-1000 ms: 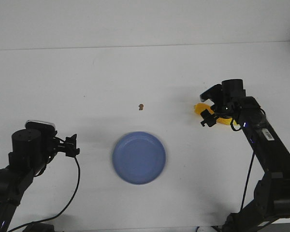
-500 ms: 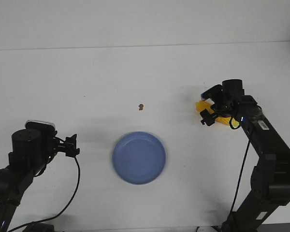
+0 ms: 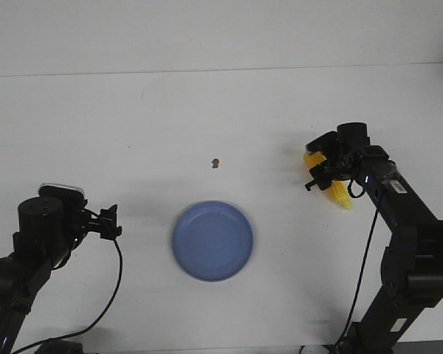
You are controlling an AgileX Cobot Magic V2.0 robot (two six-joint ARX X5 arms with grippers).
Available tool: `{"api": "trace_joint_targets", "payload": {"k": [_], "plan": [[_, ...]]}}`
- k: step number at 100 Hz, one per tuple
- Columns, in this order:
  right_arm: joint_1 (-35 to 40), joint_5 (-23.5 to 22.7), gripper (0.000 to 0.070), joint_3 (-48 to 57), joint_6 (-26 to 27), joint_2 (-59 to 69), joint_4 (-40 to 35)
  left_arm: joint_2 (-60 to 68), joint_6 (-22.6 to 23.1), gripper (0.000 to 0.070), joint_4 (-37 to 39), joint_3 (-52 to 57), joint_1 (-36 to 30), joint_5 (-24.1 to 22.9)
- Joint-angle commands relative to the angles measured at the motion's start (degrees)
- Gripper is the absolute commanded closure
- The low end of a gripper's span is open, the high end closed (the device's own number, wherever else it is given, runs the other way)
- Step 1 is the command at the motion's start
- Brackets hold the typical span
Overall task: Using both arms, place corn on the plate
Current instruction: 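Lift the corn cob with the right gripper and carry it toward the plate, then lower the corn onto the blue plate and open the right gripper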
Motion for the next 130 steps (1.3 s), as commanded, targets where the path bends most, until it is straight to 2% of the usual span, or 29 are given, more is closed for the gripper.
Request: {"api": "trace_joint_targets", "payload": {"k": [1, 17, 29, 40, 58, 67, 85, 99, 117, 122, 130], "plan": [[0.0, -1.7, 0.0568, 0.8, 2.7, -0.1, -0.7, 0.4, -0.3, 0.0238, 0.1, 0.5, 0.0, 0.1], [1.1, -9.6, 0.0563, 0.8, 3.4, -4.8, -3.7, 0.4, -0.3, 0.0238, 0.2, 0.5, 0.0, 0.1], [4.6, -14.0, 0.0559, 0.8, 7.7, -10.1, -4.8, 0.4, -0.3, 0.0238, 0.2, 0.5, 0.0, 0.1], [9.5, -16.2, 0.0548, 0.8, 11.8, -13.8, -4.9, 0.4, -0.3, 0.0238, 0.2, 0.5, 0.0, 0.1], [20.4, -16.1, 0.0538, 0.8, 14.9, -14.9, -8.5, 0.4, -0.3, 0.0238, 0.2, 0.5, 0.0, 0.1], [26.1, -15.7, 0.0465, 0.8, 14.9, -14.4, -10.4, 0.4, -0.3, 0.0238, 0.2, 0.5, 0.0, 0.1], [36.7, -9.0, 0.0445, 0.7, 14.9, -14.0, -9.8, 0.4, -0.3, 0.0238, 0.1, 0.5, 0.0, 0.1], [40.7, -8.2, 0.0445, 0.7, 15.3, -11.6, -8.7, 0.4, -0.3, 0.0238, 0.1, 0.5, 0.0, 0.1], [41.9, -8.2, 0.0437, 0.7, 15.5, -6.5, -8.7, 0.4, -0.4, 0.0238, 0.1, 0.5, 0.0, 0.1], [41.9, -8.2, 0.0407, 0.7, 16.2, -5.7, -8.7, 0.4, -0.5, 0.0238, 0.1, 0.5, 0.0, 0.1], [41.9, -8.2, 0.0295, 0.7, 16.9, -4.8, -8.6, 0.4, -0.6, 0.0238, -0.1, 0.5, 0.0, 0.1]]}}
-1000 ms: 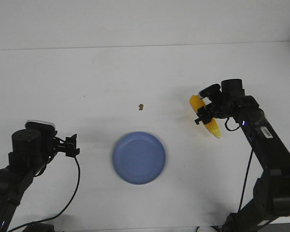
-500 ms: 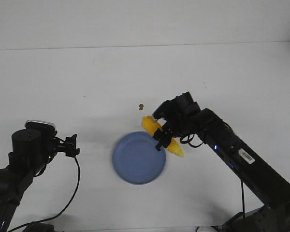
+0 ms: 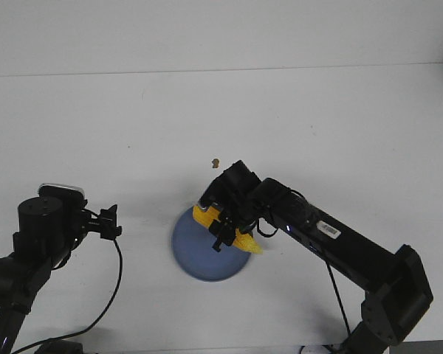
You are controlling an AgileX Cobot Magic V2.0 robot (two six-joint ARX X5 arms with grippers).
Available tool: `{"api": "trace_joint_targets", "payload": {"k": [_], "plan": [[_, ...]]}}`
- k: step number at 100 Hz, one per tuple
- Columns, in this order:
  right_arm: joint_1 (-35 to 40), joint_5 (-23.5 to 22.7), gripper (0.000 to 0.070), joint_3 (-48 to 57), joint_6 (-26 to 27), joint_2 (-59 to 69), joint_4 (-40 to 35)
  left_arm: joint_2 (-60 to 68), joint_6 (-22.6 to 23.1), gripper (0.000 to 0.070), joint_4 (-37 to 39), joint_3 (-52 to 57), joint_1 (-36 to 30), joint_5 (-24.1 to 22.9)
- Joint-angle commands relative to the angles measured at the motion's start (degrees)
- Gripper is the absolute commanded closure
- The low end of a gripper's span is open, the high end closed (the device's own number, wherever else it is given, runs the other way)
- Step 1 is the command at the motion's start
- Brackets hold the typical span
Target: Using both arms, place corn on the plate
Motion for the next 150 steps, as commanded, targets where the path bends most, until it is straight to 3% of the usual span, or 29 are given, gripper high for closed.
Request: {"api": "trace_joint_targets", "payload": {"k": [1, 10, 41, 66, 94, 114, 131, 150], "plan": [[0.6, -0.1, 0.0280, 0.8, 1.4, 0.9, 0.4, 0.4, -0.4, 0.0238, -0.1, 0.5, 0.0, 0.1], [1.0, -0.1, 0.0194, 0.8, 1.4, 0.9, 0.6, 0.4, -0.4, 0.0238, -0.5, 0.5, 0.0, 0.1], [1.0, 0.0, 0.0172, 0.8, 2.4, 0.5, 1.4, 0.4, -0.4, 0.0238, -0.7, 0.5, 0.0, 0.1], [-1.8, 5.9, 0.0170, 0.8, 5.6, -5.8, 6.0, 0.4, -0.5, 0.0238, -0.6, 0.5, 0.0, 0.2], [-11.1, 10.3, 0.0170, 0.4, 5.9, -16.9, 6.4, 0.4, -1.1, 0.0238, 0.3, 0.5, 0.0, 0.0], [-20.1, 10.3, 0.0170, -1.4, 5.9, -25.1, 6.0, 0.4, -2.7, 0.0238, 1.9, 0.5, 0.0, 0.0], [-28.0, 10.1, 0.0170, -8.9, 7.0, -34.6, 8.8, -1.2, -3.3, 0.0238, 4.6, 0.5, 0.0, -0.3], [-34.1, 10.0, 0.0170, -21.5, 10.1, -48.0, 15.6, -6.6, -4.0, 0.0238, 4.5, 0.5, 0.0, -4.5]]}}
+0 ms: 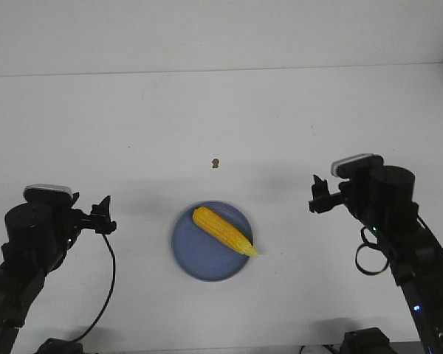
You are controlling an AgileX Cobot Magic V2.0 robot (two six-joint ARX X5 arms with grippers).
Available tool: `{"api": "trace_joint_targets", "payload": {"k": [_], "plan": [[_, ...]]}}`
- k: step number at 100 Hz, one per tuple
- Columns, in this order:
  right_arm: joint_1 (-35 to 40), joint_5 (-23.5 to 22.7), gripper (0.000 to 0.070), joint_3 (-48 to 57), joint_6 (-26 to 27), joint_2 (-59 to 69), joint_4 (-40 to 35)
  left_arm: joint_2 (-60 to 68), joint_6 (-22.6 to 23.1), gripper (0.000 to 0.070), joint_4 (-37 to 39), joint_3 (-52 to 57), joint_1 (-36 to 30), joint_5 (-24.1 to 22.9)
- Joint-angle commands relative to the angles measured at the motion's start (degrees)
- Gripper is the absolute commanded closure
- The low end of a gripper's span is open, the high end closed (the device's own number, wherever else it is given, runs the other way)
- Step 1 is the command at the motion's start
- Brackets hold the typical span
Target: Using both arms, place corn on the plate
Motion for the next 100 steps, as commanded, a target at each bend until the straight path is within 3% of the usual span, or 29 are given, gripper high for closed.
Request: {"api": "trace_joint_targets", "payload": {"k": [1, 24, 59, 100], "plan": [[-1.3, -0.2, 0.0170, -3.5, 2.5, -4.6, 3.3, -1.9, -0.8, 0.0238, 0.5, 0.5, 0.0, -1.2], [-2.5, -0.2, 0.0170, -16.4, 2.6, -20.7, 10.5, -11.3, -1.3, 0.0238, 1.9, -3.4, 0.0, -1.5], [-2.5, -2.1, 0.0170, -27.3, 3.8, -39.7, 10.9, -28.2, -2.1, 0.0238, 2.8, -18.7, 0.0, -1.8], [-2.5, -0.9, 0.0176, -27.5, 3.9, -42.9, 9.4, -33.2, -2.9, 0.0238, 2.7, -19.8, 0.0, -3.0]]}}
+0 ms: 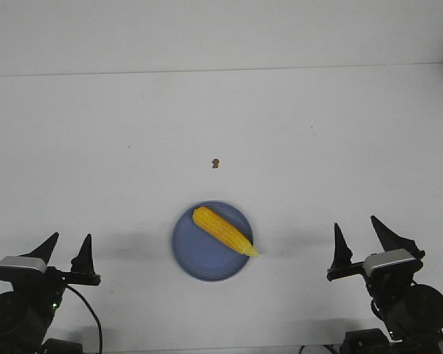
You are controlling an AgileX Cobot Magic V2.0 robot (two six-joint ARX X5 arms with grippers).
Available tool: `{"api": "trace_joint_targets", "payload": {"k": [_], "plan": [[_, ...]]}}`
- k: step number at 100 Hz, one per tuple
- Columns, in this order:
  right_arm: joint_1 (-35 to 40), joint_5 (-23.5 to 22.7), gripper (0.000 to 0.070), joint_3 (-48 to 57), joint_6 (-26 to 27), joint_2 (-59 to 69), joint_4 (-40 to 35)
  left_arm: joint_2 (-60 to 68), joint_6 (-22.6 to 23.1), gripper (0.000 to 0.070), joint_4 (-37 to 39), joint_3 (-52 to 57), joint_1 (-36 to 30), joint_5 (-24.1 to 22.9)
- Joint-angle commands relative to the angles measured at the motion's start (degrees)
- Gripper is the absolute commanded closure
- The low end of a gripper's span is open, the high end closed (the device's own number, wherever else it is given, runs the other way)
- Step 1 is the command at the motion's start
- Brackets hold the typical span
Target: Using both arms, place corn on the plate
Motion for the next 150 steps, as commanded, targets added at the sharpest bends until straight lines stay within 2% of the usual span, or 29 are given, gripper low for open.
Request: {"api": "trace_joint_targets", "payload": {"k": [1, 6, 13, 17, 22, 26, 30, 38, 58, 150], "plan": [[0.0, 0.9, 0.0176, 0.3, 0.6, 0.2, 0.5, -0.2, -0.3, 0.0238, 0.6, 0.4, 0.0, -0.1], [0.0, 2.2, 0.0205, 0.3, 0.6, 0.2, 0.6, -0.2, -0.4, 0.0239, 0.5, 0.4, 0.0, -0.1], [0.0, 3.6, 0.0371, 0.3, 0.6, 0.2, 0.8, -0.2, -0.3, 0.0264, 0.7, 0.4, 0.0, -0.1], [0.0, 4.3, 0.0479, 0.3, 0.6, 0.2, 0.7, -0.2, -0.3, 0.0330, 0.7, 0.4, 0.0, -0.1], [0.0, 5.1, 0.0588, 0.3, 0.6, 0.2, 0.8, -0.2, -0.3, 0.0446, 0.7, 0.4, 0.0, -0.1], [0.0, 5.8, 0.0645, 0.3, 0.6, 0.2, 1.0, -0.2, -0.3, 0.0537, 0.7, 0.4, 0.0, -0.1], [0.0, 5.9, 0.0671, 0.3, 0.6, 0.2, 1.1, -0.2, -0.3, 0.0609, 0.8, 0.4, 0.0, -0.1], [0.0, 6.0, 0.0678, 0.3, 0.6, 0.2, 1.5, -0.2, -0.3, 0.0700, 1.0, 0.4, 0.0, -0.1], [0.0, 7.9, 0.0681, 0.3, 0.6, 0.2, 1.8, -0.2, -0.3, 0.0695, 1.6, 0.4, 0.0, -0.1], [0.0, 7.8, 0.0681, 0.3, 0.6, 0.2, 1.8, -0.2, -0.3, 0.0685, 1.7, 0.4, 0.0, -0.1]]}}
